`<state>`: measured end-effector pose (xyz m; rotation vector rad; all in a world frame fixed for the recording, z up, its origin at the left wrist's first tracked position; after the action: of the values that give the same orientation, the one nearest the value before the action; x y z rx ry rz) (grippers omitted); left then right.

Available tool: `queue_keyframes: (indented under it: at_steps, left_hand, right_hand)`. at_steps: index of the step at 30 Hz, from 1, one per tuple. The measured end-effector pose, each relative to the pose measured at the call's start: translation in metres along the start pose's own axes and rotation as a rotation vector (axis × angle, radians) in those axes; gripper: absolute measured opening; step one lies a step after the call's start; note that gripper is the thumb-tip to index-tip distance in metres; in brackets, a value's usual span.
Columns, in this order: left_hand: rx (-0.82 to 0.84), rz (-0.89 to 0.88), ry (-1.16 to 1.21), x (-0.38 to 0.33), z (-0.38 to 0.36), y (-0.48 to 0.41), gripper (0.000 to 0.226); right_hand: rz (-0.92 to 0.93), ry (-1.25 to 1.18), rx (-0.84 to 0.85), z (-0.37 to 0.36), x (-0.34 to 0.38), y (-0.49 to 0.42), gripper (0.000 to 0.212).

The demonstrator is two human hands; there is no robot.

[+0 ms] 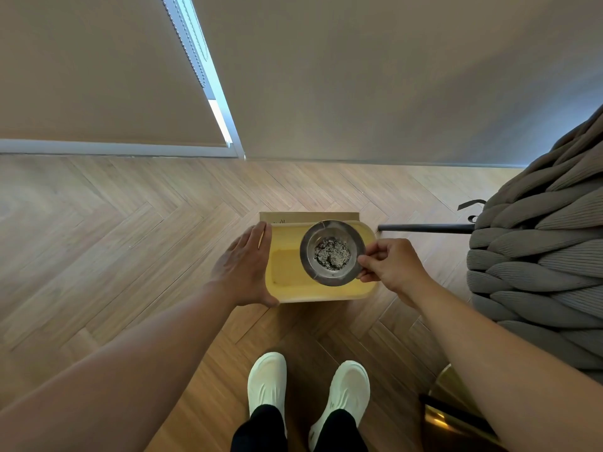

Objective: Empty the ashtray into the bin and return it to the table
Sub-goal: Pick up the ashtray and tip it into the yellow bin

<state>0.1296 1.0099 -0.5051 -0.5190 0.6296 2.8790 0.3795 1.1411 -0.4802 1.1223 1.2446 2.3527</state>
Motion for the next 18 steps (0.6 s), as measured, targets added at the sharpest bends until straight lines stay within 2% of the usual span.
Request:
queue_keyframes:
  at_steps: [5, 10, 15, 18]
  left_hand:
    - [-0.007, 0.008, 0.013, 0.000, 0.002, -0.005, 0.155]
    - [-0.017, 0.002, -0.005, 0.002, 0.002, -0.008, 0.156]
    - [-0.022, -0.003, 0.011, 0.002, 0.002, -0.008, 0.157]
    - [-0.033, -0.006, 0.020, 0.002, 0.002, -0.007, 0.157]
  right_hand:
    - [0.108, 0.058, -0.114, -0.003, 0.002, -0.004, 0.007]
    - [0.309, 0.216, -0.209, -0.011, 0.002, -0.001, 0.009]
    - [0.656, 0.449, -0.276, -0.019, -0.003, 0.011, 0.006]
    - [0.922, 0.706, -0.377, -0.025, -0.012, 0.017, 0.013]
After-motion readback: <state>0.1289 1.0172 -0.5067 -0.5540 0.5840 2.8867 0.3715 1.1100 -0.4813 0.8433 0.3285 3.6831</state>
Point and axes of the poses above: each hand's wrist, its own y-axis away from the middle knuckle, its own z-axis out of the back of the hand, x = y × z, the point moved 1 cm from there along -y, towards the middle knuckle, and after that the axes turned 15 degrees about -z, right-handed, at the moved point
